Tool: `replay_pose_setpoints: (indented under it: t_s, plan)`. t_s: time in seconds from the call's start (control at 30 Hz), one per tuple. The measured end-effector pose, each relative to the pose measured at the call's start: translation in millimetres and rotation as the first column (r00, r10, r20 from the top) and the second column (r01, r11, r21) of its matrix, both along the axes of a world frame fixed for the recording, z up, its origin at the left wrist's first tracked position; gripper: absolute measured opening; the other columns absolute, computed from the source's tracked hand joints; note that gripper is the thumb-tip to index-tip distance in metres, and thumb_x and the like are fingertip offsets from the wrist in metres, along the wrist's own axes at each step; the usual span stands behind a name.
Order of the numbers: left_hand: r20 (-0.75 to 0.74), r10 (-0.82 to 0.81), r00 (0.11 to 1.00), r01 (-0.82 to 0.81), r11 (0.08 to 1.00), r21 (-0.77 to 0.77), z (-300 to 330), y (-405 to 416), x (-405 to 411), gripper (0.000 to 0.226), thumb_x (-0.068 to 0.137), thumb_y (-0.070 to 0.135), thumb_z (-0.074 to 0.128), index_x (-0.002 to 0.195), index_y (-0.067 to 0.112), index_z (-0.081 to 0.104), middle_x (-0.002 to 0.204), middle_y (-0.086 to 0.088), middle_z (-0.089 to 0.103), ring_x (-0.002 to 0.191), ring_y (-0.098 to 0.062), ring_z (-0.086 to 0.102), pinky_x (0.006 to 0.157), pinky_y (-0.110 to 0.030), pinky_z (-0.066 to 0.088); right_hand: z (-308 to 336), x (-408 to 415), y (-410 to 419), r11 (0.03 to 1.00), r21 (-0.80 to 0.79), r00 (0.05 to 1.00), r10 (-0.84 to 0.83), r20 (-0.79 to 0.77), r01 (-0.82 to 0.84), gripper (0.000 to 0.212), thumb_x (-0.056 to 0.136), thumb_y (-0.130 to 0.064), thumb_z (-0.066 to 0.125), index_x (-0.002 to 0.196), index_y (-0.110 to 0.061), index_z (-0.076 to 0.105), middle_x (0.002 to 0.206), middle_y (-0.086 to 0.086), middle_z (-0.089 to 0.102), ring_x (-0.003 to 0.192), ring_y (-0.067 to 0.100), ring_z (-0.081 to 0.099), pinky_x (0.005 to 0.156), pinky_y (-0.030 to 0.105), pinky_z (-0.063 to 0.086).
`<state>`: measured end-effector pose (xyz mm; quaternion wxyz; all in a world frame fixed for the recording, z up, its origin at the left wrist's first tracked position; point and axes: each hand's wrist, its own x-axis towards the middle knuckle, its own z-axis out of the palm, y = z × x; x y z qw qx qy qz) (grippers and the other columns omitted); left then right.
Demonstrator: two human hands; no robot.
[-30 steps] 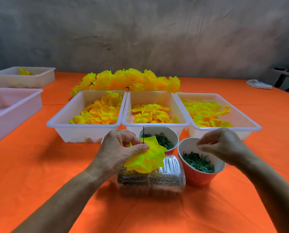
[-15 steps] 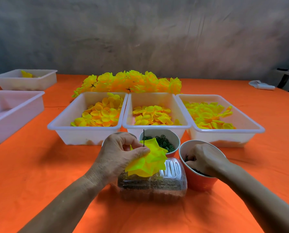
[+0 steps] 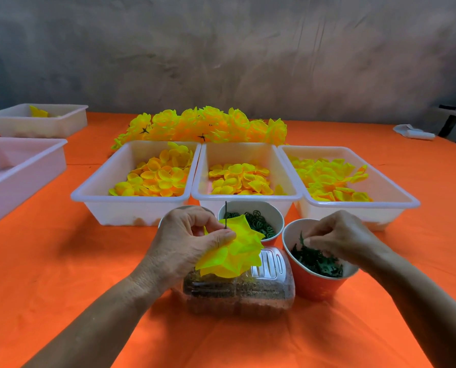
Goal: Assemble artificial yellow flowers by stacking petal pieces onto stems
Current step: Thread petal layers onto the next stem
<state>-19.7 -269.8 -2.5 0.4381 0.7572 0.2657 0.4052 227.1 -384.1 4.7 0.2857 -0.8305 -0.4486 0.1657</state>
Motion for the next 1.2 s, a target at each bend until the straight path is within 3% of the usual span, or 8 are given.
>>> replay_pose_setpoints:
  t_s: [0.13, 0.3, 0.47, 0.53, 0.73, 0.87, 1.1, 1.2]
  plan:
    - [-0.013, 0.006, 1.0, -0.006, 1.0, -0.001, 1, -1, 0, 0.025, 0.05, 0.047, 0.074, 0.065, 0.027, 0.072, 0.063, 0.014, 0.059, 0.06, -0.009, 0.043, 0.056, -0.024, 0.038, 11, 6, -11, 0.98, 0.18, 0.882, 0.009, -0.471, 0.086, 0.012, 0.077, 0.007, 0.069, 0.07, -0.003, 0.067, 0.047, 0.007, 0.056, 0.037, 0.007, 0.048, 0.035, 0.014, 0.032]
    - [-0.017, 0.003, 1.0, -0.003, 1.0, -0.001, 1, -1, 0, 0.024, 0.051, 0.046, 0.074, 0.065, 0.027, 0.072, 0.063, 0.012, 0.06, 0.059, -0.011, 0.043, 0.056, -0.027, 0.038, 16, 5, -18, 0.966, 0.215, 0.756, 0.035, -0.654, 0.141, 0.013, 0.078, 0.003, 0.065, 0.083, -0.008, 0.067, 0.057, 0.001, 0.062, 0.042, 0.004, 0.054, 0.036, 0.013, 0.037]
    - [-0.012, 0.001, 1.0, -0.001, 1.0, 0.001, 1, 0, 0, 0.026, 0.051, 0.048, 0.074, 0.066, 0.027, 0.072, 0.063, 0.01, 0.06, 0.058, -0.011, 0.043, 0.055, -0.028, 0.038, 19, 1, -18, 0.953, 0.265, 0.72, 0.081, -0.689, 0.146, 0.019, 0.056, -0.007, 0.07, 0.074, -0.011, 0.071, 0.063, 0.001, 0.067, 0.053, 0.006, 0.059, 0.046, 0.018, 0.04]
    - [-0.014, -0.002, 1.0, 0.002, 1.0, 0.007, 0, 0, 0, 0.028, 0.05, 0.05, 0.074, 0.067, 0.027, 0.073, 0.066, 0.007, 0.062, 0.059, -0.012, 0.044, 0.056, -0.028, 0.039, 17, 1, -17, 0.956, 0.254, 0.744, 0.065, -0.665, 0.144, 0.016, 0.059, -0.003, 0.072, 0.073, -0.011, 0.071, 0.064, 0.002, 0.069, 0.054, 0.006, 0.062, 0.051, 0.021, 0.042]
    - [-0.008, -0.007, 1.0, 0.007, 1.0, 0.018, 1, -1, -1, 0.026, 0.05, 0.051, 0.073, 0.067, 0.03, 0.073, 0.069, 0.005, 0.064, 0.06, -0.011, 0.044, 0.056, -0.027, 0.039, 11, -2, -20, 0.974, 0.2, 0.82, 0.028, -0.571, 0.106, 0.009, 0.074, 0.006, 0.07, 0.078, -0.002, 0.067, 0.059, 0.01, 0.067, 0.052, 0.016, 0.067, 0.041, 0.019, 0.047]
    - [-0.004, 0.001, 1.0, -0.001, 1.0, 0.021, 0, -1, -1, 0.028, 0.05, 0.05, 0.074, 0.066, 0.027, 0.073, 0.068, 0.004, 0.062, 0.06, -0.012, 0.044, 0.056, -0.027, 0.038, 9, -2, -20, 0.979, 0.192, 0.866, 0.033, -0.5, 0.073, 0.009, 0.077, 0.006, 0.069, 0.076, -0.003, 0.069, 0.056, 0.009, 0.066, 0.049, 0.01, 0.064, 0.042, 0.016, 0.045]
    - [-0.014, 0.001, 1.0, 0.0, 1.0, 0.028, 1, -1, -1, 0.024, 0.052, 0.046, 0.074, 0.065, 0.026, 0.072, 0.066, 0.006, 0.062, 0.06, -0.009, 0.044, 0.055, -0.022, 0.038, 10, -2, -23, 0.95, 0.291, 0.82, 0.079, -0.566, 0.11, 0.017, 0.074, 0.007, 0.069, 0.068, -0.009, 0.071, 0.061, 0.008, 0.068, 0.052, 0.009, 0.064, 0.045, 0.015, 0.046]
    - [-0.004, -0.002, 1.0, 0.002, 0.999, 0.036, 2, -2, -1, 0.023, 0.053, 0.045, 0.074, 0.062, 0.023, 0.072, 0.069, -0.001, 0.063, 0.059, -0.008, 0.043, 0.055, -0.024, 0.037, 20, -15, -23, 0.909, 0.402, 0.748, 0.194, -0.635, 0.106, 0.007, 0.06, -0.013, 0.079, 0.065, -0.015, 0.074, 0.063, 0.004, 0.069, 0.057, 0.01, 0.064, 0.049, 0.015, 0.049]
